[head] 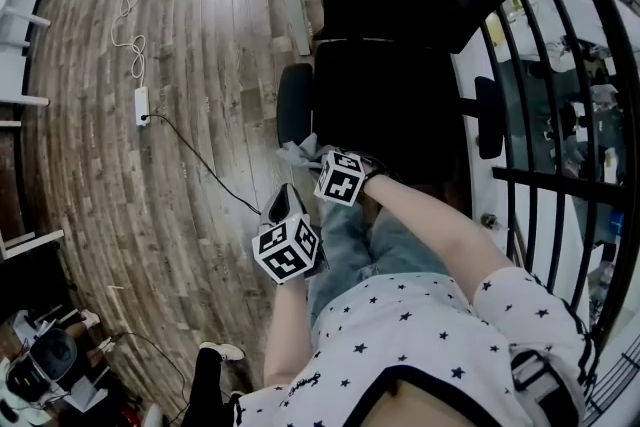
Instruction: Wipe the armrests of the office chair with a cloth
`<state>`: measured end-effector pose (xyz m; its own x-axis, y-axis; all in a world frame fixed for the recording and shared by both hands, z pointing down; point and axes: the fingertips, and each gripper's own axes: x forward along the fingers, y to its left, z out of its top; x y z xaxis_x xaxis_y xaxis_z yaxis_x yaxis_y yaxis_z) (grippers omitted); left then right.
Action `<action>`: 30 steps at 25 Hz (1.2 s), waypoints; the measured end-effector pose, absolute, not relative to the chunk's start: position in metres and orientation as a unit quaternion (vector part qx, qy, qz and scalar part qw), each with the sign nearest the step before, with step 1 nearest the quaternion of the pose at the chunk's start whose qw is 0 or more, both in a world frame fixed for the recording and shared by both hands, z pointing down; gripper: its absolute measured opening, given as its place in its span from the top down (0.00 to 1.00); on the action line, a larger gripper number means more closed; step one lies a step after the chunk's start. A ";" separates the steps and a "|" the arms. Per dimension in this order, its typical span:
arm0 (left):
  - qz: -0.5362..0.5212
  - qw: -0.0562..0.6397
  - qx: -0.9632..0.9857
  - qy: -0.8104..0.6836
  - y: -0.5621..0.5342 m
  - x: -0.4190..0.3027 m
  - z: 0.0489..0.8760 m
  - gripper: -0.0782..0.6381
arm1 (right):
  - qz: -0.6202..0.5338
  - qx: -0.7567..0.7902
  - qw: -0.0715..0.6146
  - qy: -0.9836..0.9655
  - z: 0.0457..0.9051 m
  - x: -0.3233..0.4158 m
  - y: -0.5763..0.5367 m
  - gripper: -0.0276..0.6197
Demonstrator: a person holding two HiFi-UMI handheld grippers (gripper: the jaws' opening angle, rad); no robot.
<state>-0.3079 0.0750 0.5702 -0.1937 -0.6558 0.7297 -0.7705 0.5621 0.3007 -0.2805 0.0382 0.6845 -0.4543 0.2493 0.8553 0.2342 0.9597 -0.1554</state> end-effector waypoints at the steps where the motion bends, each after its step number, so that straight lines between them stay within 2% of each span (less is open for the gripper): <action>1: 0.065 0.434 0.463 -0.770 0.075 -0.304 0.570 0.88 | 0.008 -0.141 0.500 -0.855 0.681 -0.276 0.039 0.91; 30: 0.082 0.386 0.552 -0.734 0.056 -0.136 0.521 0.88 | 0.057 -0.009 0.394 -0.917 0.571 -0.085 0.040 0.91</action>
